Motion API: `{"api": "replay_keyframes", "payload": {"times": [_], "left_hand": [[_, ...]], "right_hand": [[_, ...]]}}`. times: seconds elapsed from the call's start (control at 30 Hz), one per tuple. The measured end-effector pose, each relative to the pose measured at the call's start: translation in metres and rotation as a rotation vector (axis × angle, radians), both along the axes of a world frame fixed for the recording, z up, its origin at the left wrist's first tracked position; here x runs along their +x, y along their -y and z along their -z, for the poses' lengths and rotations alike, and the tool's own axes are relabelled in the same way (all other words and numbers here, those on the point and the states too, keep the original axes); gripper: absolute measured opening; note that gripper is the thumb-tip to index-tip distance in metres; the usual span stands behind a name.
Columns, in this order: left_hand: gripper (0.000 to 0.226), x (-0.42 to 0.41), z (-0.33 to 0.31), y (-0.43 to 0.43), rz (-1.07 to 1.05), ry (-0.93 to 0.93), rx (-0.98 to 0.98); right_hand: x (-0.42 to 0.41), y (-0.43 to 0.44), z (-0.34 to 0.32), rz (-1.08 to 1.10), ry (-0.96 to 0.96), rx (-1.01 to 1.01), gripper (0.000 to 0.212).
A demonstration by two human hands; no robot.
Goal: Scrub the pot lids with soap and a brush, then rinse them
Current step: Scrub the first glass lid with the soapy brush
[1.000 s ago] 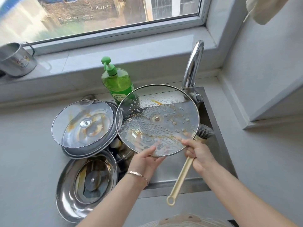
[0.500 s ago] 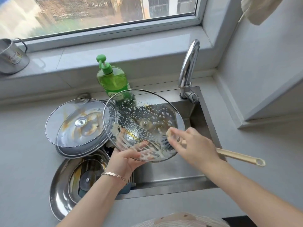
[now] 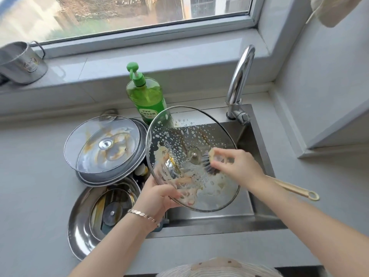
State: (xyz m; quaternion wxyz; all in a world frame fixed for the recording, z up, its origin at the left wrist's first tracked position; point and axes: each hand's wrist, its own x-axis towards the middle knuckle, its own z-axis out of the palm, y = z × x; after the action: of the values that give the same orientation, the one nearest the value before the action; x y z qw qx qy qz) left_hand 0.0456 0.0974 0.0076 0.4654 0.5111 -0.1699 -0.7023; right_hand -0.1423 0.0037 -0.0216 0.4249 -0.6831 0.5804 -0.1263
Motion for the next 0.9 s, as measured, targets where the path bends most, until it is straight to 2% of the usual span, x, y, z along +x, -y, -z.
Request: {"api": "replay_keyframes", "payload": {"times": [0.07,0.1,0.2,0.23,0.27,0.37,0.4,0.53,0.57,0.67,0.7,0.73,0.83,0.9], "left_hand": [[0.096,0.0,0.0,0.0,0.013,0.021,0.009],[0.097,0.0,0.001,0.001,0.021,0.036,0.011],[0.098,0.004,0.002,0.005,0.03,0.04,0.019],[0.098,0.006,0.002,0.004,0.027,0.035,0.03],[0.098,0.007,0.001,0.003,0.024,0.031,0.042],[0.091,0.004,0.001,0.001,0.028,0.034,0.045],[0.089,0.002,0.001,0.002,0.033,0.046,0.04],[0.092,0.009,0.004,0.003,-0.001,0.033,0.041],[0.094,0.013,0.005,0.002,-0.018,0.033,0.042],[0.094,0.016,0.005,0.001,-0.032,0.066,0.026],[0.094,0.015,0.007,0.003,-0.024,0.082,0.019],[0.095,0.013,0.006,0.004,-0.013,0.093,0.012],[0.093,0.011,0.006,0.005,0.016,0.101,0.01],[0.093,0.013,0.005,0.002,0.012,0.098,0.025]], "right_hand": [[-0.007,0.01,0.008,0.17,-0.103,0.002,0.044],[-0.003,0.004,0.008,0.139,-0.088,-0.003,0.045],[0.015,-0.028,-0.005,-0.12,0.122,0.013,0.045],[0.012,-0.028,-0.006,-0.155,0.13,0.018,0.045],[0.006,-0.019,-0.002,-0.127,0.092,0.012,0.045],[-0.005,0.011,0.007,0.137,-0.121,0.008,0.046],[-0.001,0.01,0.007,0.134,-0.117,-0.004,0.046],[0.014,-0.032,-0.01,-0.197,0.202,0.057,0.044],[0.006,-0.032,-0.007,-0.214,0.176,0.061,0.044],[-0.018,-0.005,0.007,0.025,-0.079,0.048,0.043],[-0.016,-0.004,0.009,0.062,-0.108,0.042,0.043],[-0.009,-0.01,0.009,0.033,-0.056,0.048,0.043],[0.014,-0.046,-0.006,-0.195,0.262,0.11,0.041],[-0.001,-0.038,0.0,-0.164,0.196,0.096,0.04]]}}
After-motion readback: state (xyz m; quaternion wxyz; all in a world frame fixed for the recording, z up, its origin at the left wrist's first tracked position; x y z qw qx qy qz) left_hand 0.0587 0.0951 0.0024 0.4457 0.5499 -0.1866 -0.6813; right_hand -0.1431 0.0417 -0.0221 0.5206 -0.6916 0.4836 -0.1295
